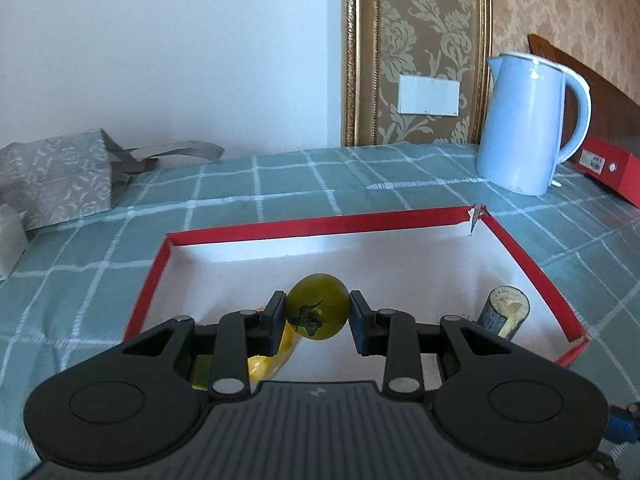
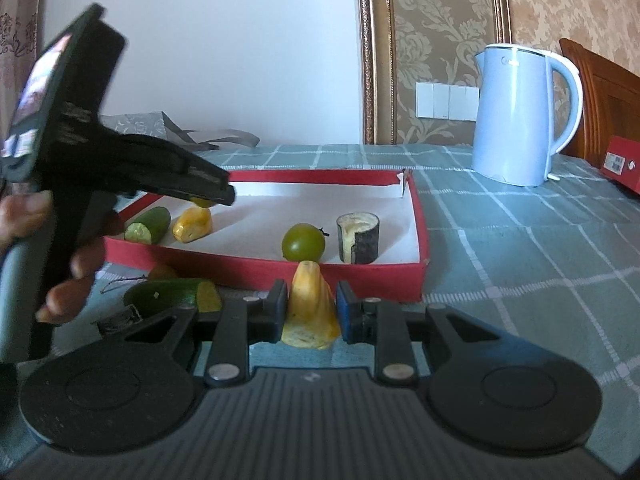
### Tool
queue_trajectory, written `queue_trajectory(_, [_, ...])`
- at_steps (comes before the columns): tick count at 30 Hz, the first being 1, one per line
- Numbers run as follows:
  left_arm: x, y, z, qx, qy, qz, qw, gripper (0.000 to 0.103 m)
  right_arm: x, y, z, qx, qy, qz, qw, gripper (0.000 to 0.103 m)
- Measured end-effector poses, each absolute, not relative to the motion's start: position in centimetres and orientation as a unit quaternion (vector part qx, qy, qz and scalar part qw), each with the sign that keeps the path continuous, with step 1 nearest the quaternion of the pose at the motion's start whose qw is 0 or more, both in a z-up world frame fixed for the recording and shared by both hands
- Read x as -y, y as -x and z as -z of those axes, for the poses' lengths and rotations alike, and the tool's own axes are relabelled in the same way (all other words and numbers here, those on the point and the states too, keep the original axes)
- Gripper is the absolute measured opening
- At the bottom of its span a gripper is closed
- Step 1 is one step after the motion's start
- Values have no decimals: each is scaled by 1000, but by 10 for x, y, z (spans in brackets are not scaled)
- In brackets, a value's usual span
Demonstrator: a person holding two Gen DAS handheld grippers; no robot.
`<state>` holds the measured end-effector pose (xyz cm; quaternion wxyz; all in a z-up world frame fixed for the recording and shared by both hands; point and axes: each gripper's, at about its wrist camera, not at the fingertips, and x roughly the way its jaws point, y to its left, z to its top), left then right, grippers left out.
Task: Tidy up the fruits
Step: 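Carry the green tomato into the tray and open the left tool, then carry the yellow pepper chunk into the tray and open the right tool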
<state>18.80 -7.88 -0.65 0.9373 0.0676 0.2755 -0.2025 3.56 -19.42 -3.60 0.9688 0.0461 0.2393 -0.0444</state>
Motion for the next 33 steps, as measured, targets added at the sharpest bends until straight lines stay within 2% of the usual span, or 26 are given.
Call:
queue_trajectory(14, [95, -218, 20, -312, -63, 194, 928, 34, 197, -40, 38, -248, -53, 37, 967, 25])
queue_trajectory(16, [94, -218, 20, -310, -63, 195, 928, 40, 197, -41, 38, -249, -52, 37, 967, 25])
queue_trajectory(18, [96, -215, 19, -301, -69, 197, 931, 57, 197, -41, 39, -249, -53, 37, 966, 25])
queue_trajectory(21, [97, -205, 15, -275, -83, 190, 939, 75, 198, -41, 39, -250, -55, 37, 966, 25])
queue_trajectory(33, [62, -176, 0, -246, -56, 160, 954, 76, 199, -41, 39, -248, -57, 36, 966, 25])
